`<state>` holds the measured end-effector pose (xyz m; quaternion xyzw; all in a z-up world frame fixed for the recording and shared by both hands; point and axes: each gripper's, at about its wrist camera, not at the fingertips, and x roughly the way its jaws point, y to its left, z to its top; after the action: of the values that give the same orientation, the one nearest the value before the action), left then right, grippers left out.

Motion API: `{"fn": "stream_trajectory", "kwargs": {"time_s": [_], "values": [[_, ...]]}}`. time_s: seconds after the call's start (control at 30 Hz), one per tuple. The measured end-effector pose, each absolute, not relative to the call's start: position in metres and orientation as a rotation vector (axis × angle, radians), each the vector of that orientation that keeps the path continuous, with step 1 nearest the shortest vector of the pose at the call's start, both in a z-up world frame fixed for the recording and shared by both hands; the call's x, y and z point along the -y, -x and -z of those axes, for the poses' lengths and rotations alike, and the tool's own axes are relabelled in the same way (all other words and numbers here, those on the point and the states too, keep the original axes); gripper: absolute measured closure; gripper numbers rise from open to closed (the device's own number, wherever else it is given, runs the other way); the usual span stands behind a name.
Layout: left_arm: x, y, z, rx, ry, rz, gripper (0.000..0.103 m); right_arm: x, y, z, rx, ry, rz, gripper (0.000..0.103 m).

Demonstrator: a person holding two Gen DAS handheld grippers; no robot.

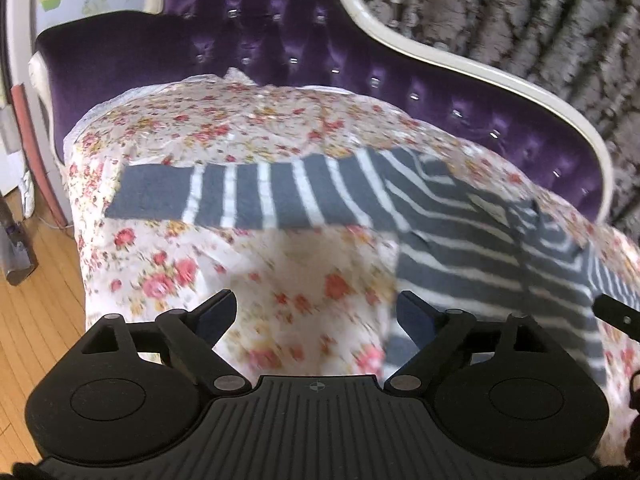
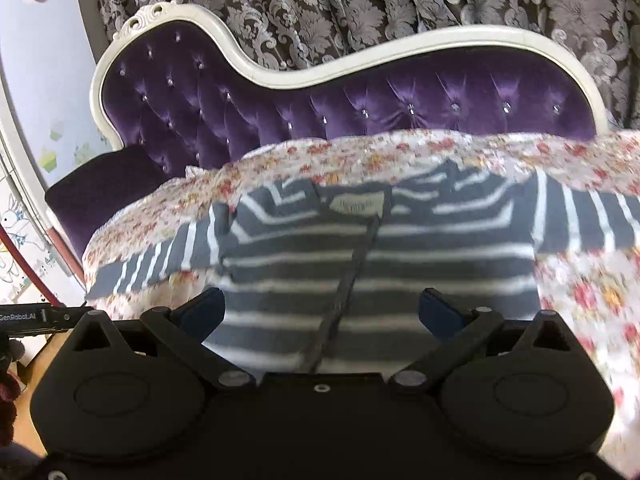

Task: Fold small clothes
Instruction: 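Move the left tool to the cardigan sleeve cuff nearest it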

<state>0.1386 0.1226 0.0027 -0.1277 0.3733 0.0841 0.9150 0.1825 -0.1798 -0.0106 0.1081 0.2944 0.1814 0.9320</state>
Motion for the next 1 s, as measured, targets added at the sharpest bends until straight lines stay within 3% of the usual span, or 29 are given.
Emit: {"fn": "stream_trajectory", "kwargs": {"time_s": [0.37, 1.0], "values": [[-0.222, -0.174, 0.025, -0.696, 0.484, -0.316, 0.017, 0.178, -0.222, 0.036, -0.616, -0.243, -0.441, 0.001], [-0.277, -0.208, 0.068, -0.667, 0.625, -0.366, 0.017, 0.169, -0.230, 0.056, -0.682, -0.263, -0.468, 0.001]]}}
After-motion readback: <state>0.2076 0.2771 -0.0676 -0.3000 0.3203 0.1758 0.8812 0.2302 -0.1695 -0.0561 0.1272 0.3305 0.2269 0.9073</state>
